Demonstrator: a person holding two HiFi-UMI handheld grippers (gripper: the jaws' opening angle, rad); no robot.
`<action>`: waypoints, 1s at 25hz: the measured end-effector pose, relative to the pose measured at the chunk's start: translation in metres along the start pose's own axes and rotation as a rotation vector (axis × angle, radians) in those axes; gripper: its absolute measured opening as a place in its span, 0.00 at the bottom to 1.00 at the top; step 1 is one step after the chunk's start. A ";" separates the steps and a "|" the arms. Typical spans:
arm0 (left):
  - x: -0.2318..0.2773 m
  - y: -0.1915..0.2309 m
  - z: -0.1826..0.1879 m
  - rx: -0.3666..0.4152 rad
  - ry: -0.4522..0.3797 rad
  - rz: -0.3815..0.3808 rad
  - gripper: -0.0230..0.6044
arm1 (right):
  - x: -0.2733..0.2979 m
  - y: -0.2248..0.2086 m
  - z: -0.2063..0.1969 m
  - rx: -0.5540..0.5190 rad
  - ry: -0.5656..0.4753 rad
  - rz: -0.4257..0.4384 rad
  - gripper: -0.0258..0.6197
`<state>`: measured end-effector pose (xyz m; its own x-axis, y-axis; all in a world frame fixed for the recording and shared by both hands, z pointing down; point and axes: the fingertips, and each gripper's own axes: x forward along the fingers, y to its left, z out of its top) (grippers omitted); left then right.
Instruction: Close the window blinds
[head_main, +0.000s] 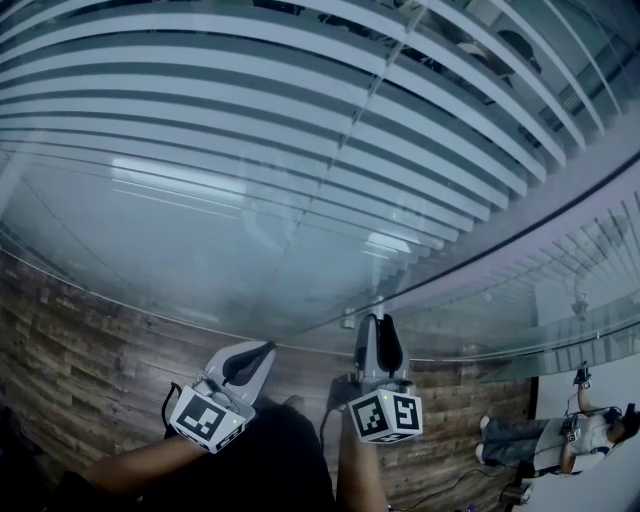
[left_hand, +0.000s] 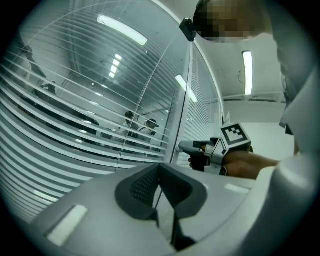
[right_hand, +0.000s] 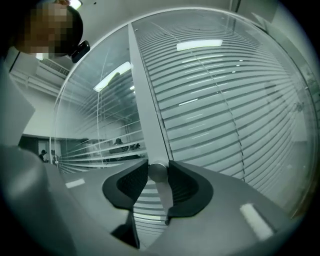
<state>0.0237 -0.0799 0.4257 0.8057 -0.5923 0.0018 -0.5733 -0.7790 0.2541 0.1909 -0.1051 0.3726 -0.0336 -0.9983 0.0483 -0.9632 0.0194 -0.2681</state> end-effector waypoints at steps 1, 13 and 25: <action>0.000 0.000 0.000 0.000 -0.001 -0.001 0.04 | 0.000 0.001 0.000 -0.052 0.008 0.002 0.24; -0.002 -0.012 0.005 0.029 -0.006 -0.023 0.04 | 0.003 0.016 -0.003 -0.622 0.069 -0.014 0.24; -0.003 -0.016 0.004 0.031 -0.022 -0.024 0.04 | 0.004 0.020 -0.011 -0.891 0.122 0.025 0.25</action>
<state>0.0299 -0.0669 0.4175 0.8160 -0.5775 -0.0253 -0.5585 -0.7989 0.2233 0.1682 -0.1084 0.3781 -0.0364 -0.9851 0.1684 -0.8097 0.1278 0.5727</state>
